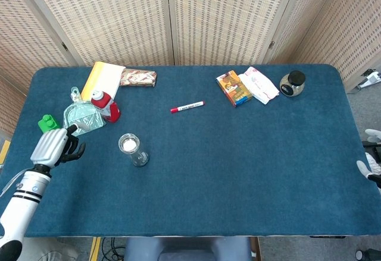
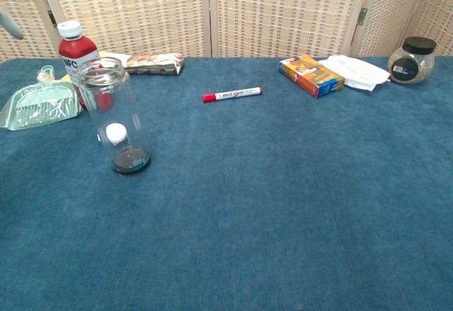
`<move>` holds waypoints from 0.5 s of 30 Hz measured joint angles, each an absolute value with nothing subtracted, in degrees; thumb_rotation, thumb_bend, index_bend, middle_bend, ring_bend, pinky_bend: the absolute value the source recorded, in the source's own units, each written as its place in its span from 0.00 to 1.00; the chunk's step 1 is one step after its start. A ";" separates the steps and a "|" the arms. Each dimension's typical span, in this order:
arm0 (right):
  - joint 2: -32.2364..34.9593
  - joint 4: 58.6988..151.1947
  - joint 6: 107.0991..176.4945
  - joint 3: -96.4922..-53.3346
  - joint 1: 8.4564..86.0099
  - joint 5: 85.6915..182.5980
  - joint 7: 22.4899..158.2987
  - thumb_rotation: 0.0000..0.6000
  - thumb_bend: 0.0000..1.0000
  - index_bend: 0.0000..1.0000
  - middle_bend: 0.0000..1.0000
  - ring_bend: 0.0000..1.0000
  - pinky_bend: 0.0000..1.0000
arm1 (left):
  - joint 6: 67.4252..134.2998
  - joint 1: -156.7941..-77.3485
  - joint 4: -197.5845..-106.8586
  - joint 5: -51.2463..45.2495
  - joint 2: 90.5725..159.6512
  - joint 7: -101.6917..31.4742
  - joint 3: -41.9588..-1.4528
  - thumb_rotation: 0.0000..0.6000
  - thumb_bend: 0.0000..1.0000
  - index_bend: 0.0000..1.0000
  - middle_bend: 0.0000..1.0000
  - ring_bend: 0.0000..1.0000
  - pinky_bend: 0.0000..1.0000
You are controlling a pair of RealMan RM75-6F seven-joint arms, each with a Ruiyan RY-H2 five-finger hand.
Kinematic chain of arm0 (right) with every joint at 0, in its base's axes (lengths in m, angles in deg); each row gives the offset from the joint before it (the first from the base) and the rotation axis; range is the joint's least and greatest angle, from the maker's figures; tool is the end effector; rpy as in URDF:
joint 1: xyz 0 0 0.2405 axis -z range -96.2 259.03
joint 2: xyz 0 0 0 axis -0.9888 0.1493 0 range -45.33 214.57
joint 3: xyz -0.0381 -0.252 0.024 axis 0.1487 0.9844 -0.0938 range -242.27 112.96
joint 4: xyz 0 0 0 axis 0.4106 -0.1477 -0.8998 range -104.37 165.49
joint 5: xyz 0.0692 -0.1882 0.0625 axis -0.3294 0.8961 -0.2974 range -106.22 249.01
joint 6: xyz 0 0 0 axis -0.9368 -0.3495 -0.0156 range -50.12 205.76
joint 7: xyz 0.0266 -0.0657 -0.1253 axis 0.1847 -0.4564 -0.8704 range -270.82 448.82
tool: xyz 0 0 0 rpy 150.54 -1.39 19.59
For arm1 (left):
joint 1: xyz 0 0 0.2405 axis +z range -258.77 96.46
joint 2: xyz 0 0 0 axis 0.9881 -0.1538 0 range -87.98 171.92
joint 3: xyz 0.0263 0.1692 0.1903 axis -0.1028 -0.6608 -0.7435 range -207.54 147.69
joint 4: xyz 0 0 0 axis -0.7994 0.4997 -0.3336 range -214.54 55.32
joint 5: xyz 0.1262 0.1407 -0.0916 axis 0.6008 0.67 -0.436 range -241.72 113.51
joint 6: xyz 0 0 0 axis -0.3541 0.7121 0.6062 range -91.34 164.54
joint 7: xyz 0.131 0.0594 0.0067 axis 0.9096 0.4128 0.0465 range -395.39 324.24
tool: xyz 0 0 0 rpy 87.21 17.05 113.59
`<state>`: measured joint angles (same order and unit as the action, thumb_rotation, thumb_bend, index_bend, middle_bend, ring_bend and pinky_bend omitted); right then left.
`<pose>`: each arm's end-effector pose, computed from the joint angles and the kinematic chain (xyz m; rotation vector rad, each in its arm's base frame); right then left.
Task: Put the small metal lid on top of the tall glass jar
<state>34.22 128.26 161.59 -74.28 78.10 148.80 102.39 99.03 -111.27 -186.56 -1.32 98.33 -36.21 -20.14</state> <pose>-0.3154 -0.1943 0.2491 1.1605 -0.9461 0.9868 -0.2101 0.3065 0.1535 -1.4993 -1.1710 -1.0141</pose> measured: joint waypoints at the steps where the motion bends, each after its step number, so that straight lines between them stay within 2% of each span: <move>1: 34.29 128.24 161.58 -74.34 78.07 148.76 102.40 1.00 0.23 0.26 0.34 0.22 0.33 | 98.82 -111.05 -186.85 -0.82 98.00 -36.75 -20.30 1.00 0.53 0.31 0.88 0.87 1.00; 6: 34.51 128.17 161.37 -74.52 77.95 148.52 102.57 1.00 0.23 0.26 0.34 0.22 0.33 | 99.32 -109.95 -187.53 1.09 97.37 -37.27 -20.83 1.00 0.54 0.32 0.91 0.88 1.00; 11: 34.47 127.95 161.03 -74.34 77.99 148.39 102.73 1.00 0.23 0.26 0.34 0.22 0.33 | 101.83 -108.66 -187.39 0.61 98.20 -35.33 -21.03 1.00 0.54 0.32 0.88 0.84 1.00; 15: 34.48 127.70 160.69 -74.21 78.00 148.33 102.97 1.00 0.23 0.26 0.34 0.22 0.33 | 102.45 -107.79 -187.20 0.00 98.97 -34.86 -21.24 1.00 0.54 0.32 0.87 0.84 1.00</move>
<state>34.48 127.70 160.69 -74.21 78.00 148.33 102.97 102.45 -107.79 -187.20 0.00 98.97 -34.86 -21.24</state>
